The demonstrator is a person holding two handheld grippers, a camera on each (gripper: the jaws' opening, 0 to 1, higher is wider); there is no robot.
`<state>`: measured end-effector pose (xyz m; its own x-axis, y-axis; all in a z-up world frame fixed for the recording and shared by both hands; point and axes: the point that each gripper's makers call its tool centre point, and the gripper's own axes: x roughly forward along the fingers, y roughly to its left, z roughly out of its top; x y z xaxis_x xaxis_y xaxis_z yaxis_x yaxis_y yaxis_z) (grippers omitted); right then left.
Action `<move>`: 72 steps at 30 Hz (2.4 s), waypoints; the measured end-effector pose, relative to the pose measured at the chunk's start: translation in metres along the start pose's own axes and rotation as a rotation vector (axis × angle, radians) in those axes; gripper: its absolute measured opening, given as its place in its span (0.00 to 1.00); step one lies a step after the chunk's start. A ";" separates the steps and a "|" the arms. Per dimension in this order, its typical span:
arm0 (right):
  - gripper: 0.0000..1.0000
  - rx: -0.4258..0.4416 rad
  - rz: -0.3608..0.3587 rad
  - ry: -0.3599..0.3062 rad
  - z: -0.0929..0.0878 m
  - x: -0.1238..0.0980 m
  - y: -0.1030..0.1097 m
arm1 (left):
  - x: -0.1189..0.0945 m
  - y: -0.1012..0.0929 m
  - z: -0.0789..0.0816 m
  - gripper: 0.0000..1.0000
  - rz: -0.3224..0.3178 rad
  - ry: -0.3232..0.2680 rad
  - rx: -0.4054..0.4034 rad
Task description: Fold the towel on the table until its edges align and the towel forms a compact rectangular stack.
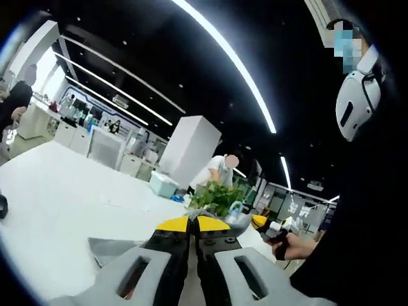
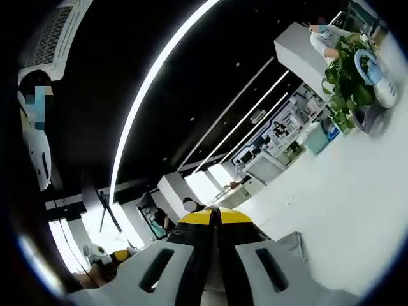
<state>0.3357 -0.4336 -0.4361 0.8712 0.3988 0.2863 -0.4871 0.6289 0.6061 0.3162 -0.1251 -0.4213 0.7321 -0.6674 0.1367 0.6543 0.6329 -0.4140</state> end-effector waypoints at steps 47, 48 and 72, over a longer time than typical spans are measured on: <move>0.00 0.001 0.057 -0.007 0.002 0.011 0.046 | -0.016 0.024 0.031 0.02 0.047 -0.116 -0.052; 0.00 0.007 0.051 -0.001 0.001 0.010 0.044 | -0.016 0.026 0.030 0.02 0.057 -0.112 -0.057; 0.00 0.008 -0.133 0.139 -0.030 0.014 -0.009 | -0.005 0.049 -0.004 0.02 0.160 0.004 -0.079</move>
<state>0.3504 -0.4137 -0.4605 0.9106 0.4013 0.0989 -0.3675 0.6766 0.6381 0.3440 -0.0924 -0.4459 0.8245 -0.5627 0.0598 0.5129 0.6983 -0.4993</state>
